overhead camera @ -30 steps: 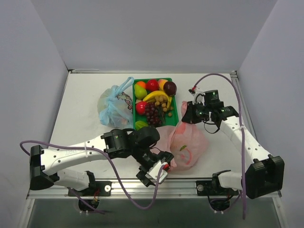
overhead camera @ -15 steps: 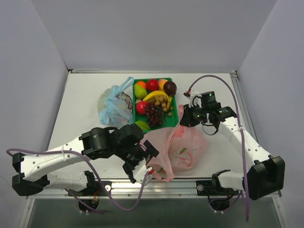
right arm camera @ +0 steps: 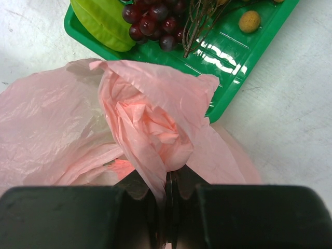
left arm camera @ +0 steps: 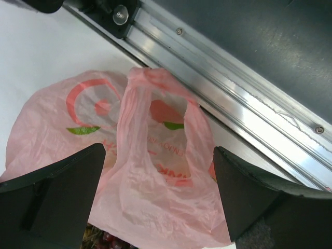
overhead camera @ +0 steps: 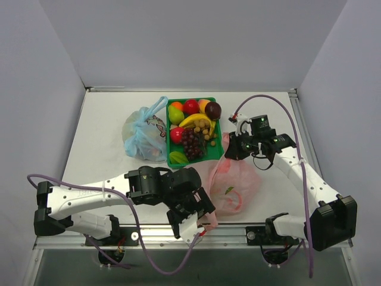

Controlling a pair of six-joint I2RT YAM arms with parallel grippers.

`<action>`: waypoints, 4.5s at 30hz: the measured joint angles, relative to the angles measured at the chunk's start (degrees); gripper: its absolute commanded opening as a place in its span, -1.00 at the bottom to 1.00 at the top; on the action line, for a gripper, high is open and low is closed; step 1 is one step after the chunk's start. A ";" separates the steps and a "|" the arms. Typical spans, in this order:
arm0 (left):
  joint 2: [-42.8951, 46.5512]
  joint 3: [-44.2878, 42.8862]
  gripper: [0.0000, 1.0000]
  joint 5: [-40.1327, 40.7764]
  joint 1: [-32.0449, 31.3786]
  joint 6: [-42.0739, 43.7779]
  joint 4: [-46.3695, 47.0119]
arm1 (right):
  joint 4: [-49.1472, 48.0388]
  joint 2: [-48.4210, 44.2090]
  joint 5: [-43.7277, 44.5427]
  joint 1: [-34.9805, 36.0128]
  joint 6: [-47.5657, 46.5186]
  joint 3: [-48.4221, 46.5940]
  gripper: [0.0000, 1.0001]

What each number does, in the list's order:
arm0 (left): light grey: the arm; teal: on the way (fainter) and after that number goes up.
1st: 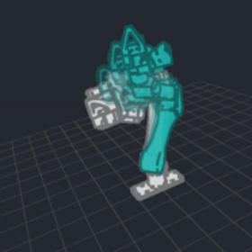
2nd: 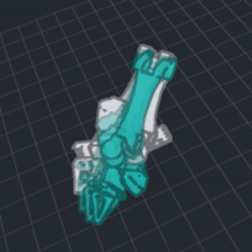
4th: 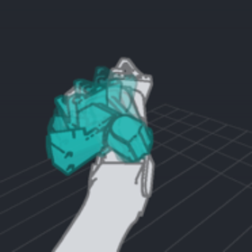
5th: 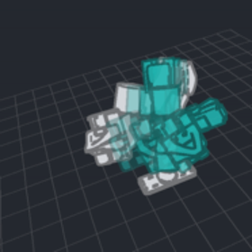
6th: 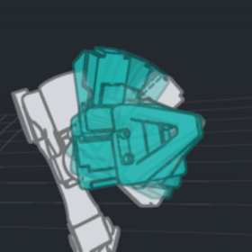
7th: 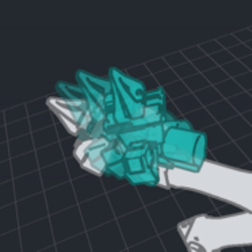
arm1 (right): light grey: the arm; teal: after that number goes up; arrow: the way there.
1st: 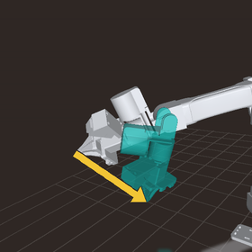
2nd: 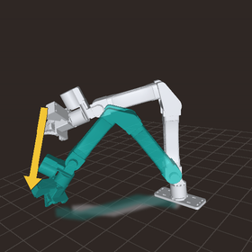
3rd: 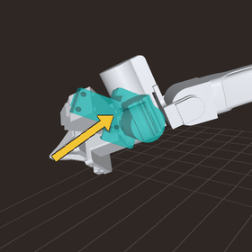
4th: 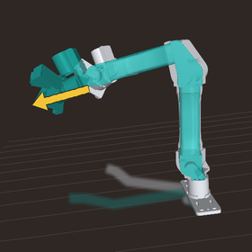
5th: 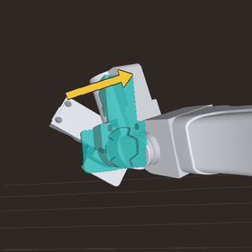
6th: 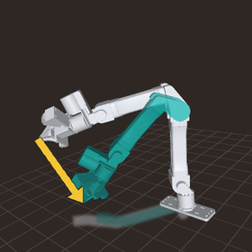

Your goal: Place the fake fruits into the plastic bag and tie a complex knot

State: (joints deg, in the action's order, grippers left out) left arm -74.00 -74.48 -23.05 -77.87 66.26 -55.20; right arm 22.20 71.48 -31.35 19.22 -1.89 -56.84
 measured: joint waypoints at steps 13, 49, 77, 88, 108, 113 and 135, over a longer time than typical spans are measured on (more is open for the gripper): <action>-1.18 9.18 0.95 10.23 -4.61 -2.84 13.31 | 0.04 0.02 -0.02 -0.02 -0.37 0.00 -1.00; 8.11 23.50 0.95 19.47 -9.31 -7.26 33.73 | 1.22 0.72 -0.61 -0.50 -1.22 0.00 -1.00; -0.87 26.14 -1.00 -2.14 -3.26 -4.22 27.98 | -2.45 7.17 -2.19 -6.01 1.88 0.42 -1.00; -8.33 32.48 -1.00 -9.81 5.62 0.22 29.27 | -9.55 16.09 -2.23 -8.00 9.53 4.70 -1.00; -4.68 8.81 -1.00 -26.14 9.86 -25.18 26.43 | -10.93 -6.47 -11.87 -2.69 12.83 3.02 -1.00; -5.31 9.68 -1.00 -27.04 18.45 -43.06 37.03 | -9.70 -8.15 -14.32 -0.33 10.69 4.28 -1.00; -5.25 9.57 -1.00 -28.94 33.86 -58.12 42.73 | -1.75 -14.12 2.62 -3.93 12.70 3.87 -1.00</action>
State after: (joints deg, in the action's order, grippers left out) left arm -79.24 -64.90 -51.99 -44.01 8.14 -12.47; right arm 20.45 57.36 -28.73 15.29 10.81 -52.97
